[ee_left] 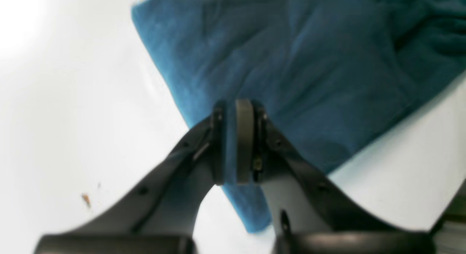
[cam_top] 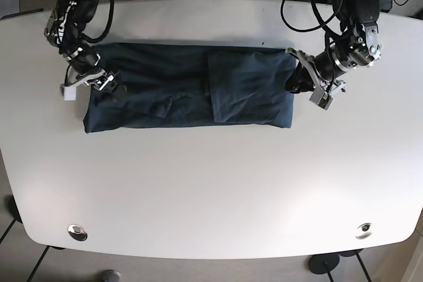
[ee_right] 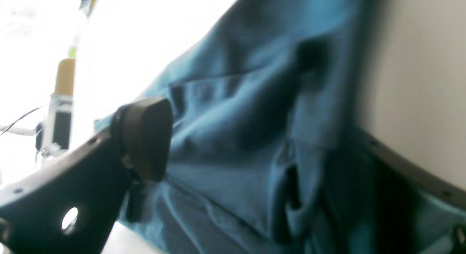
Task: Fold the T-shirt properly
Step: 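Grasp the strip end with the left gripper and fold it toward the middle, then grasp the other strip end with the right gripper and fold it inward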
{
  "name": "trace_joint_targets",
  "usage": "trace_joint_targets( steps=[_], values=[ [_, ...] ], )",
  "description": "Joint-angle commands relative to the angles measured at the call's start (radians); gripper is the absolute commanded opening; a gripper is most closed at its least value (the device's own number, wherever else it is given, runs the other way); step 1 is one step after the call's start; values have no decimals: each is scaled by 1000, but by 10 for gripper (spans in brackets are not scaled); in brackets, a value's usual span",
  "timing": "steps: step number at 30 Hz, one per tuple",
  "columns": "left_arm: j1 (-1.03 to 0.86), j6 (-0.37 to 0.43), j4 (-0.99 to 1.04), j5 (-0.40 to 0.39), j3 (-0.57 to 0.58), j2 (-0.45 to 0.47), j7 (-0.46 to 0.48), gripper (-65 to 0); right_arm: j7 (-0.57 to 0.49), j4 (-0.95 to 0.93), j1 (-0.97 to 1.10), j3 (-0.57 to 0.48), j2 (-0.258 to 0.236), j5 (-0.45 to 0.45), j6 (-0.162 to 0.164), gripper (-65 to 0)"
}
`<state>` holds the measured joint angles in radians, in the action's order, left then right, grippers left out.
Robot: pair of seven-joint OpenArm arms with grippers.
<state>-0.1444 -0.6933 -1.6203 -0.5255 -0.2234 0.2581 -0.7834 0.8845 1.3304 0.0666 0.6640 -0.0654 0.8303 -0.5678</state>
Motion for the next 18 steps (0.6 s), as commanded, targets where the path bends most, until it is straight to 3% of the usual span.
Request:
trace_joint_targets(
  steps=[1, 7, 11, 12, 14, 18],
  values=[
    [25, -5, 70, -22, -3, 13, 26, -619, 37, 5, 3, 4, 5, -90, 21, -173],
    [79, -5, 200, -23, 78, 16, 26, -619, 37, 7, -3, 3, 0, -98, 21, -629],
    [75, -5, 209, -23, 89, 11, 26, -619, 43, 196, 12, 1, 5, -99, 25, -631],
    [75, -5, 209, -23, 100, 11, 26, -619, 46, 251, 31, 0, 5, -99, 39, -631],
    [75, -5, 211, -23, 109, 11, 26, -619, 48, 393, 57, -60, 2, -99, 104, -631],
    [73, -5, 211, -22, 109, 13, 26, -619, 48, 593, 94, -194, 0, -99, 173, -631]
  ],
)
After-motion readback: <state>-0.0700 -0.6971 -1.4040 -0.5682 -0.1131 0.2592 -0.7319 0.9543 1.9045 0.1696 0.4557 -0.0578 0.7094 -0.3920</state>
